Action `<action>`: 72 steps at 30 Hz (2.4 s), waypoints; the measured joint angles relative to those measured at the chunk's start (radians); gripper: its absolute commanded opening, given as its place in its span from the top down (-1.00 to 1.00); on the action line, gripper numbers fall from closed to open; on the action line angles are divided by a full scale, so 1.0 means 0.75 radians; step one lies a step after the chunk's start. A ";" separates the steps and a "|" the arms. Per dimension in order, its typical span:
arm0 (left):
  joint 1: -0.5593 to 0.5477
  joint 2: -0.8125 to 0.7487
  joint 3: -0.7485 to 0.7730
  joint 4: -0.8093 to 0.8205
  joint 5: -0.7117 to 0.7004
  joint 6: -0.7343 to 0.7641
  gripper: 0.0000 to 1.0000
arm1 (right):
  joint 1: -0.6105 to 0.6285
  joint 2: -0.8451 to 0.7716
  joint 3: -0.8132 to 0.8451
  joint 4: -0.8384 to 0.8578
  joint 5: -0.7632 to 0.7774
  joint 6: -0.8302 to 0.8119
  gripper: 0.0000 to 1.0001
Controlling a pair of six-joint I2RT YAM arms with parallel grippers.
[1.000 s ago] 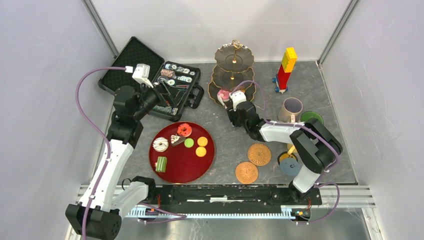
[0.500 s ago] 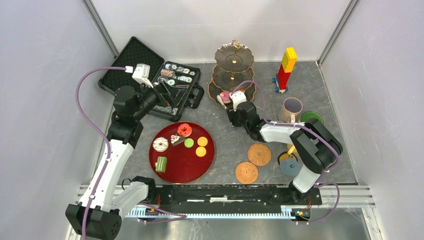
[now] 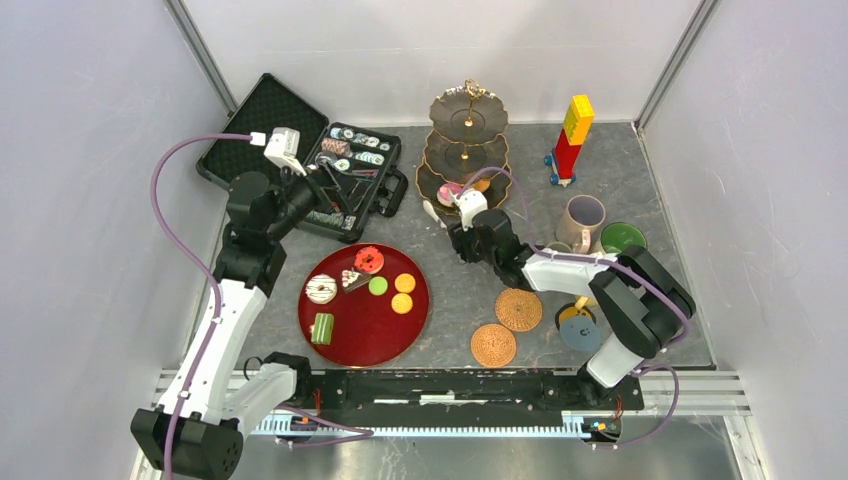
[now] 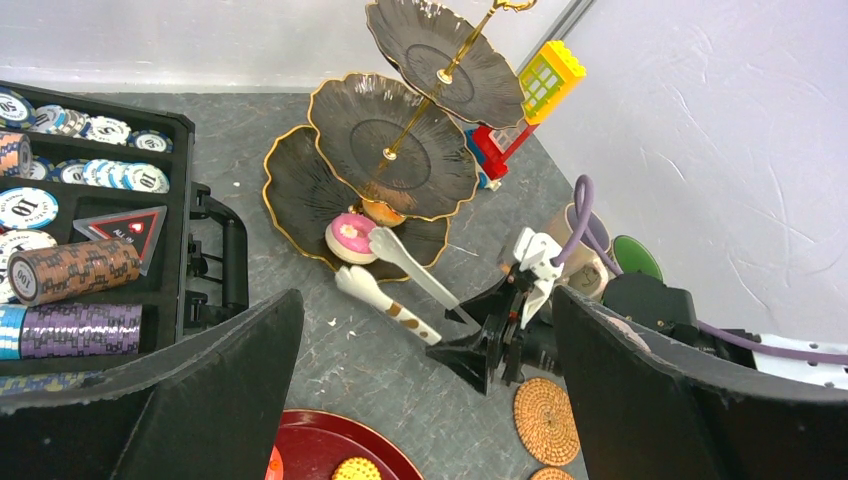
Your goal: Serve the afternoon tea
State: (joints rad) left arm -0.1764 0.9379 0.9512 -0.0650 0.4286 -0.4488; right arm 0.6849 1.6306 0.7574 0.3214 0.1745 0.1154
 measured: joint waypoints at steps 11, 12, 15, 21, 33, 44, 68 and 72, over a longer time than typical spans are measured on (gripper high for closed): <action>0.000 -0.018 0.000 0.000 0.000 0.000 -1.00 | 0.276 -0.110 0.027 -0.232 0.012 -0.048 -0.20; 0.000 -0.019 0.000 0.000 0.000 0.000 -1.00 | 0.318 -0.137 0.030 -0.254 0.014 -0.055 -0.19; 0.000 -0.020 0.000 0.000 0.000 0.000 -1.00 | 0.427 -0.193 0.055 -0.307 0.009 -0.063 -0.19; 0.000 -0.021 0.000 0.000 0.000 0.000 -1.00 | 0.593 -0.211 0.125 -0.350 -0.027 -0.144 -0.19; 0.000 -0.021 0.000 0.000 0.000 0.001 -1.00 | 0.657 -0.009 0.331 -0.424 -0.067 -0.466 -0.20; 0.001 -0.021 0.000 0.000 0.001 0.000 -1.00 | 0.657 0.050 0.304 -0.494 -0.037 -0.495 -0.20; 0.000 -0.020 0.000 0.001 0.002 -0.001 -1.00 | 0.608 0.156 0.327 -0.547 -0.052 -0.454 -0.13; 0.000 -0.020 0.000 0.001 0.003 -0.002 -1.00 | 0.607 0.197 0.380 -0.551 -0.077 -0.454 -0.13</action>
State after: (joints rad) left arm -0.1764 0.9230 0.9512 -0.0647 0.4309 -0.4500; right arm 1.1400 1.7786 1.0428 -0.0921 0.1165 -0.2253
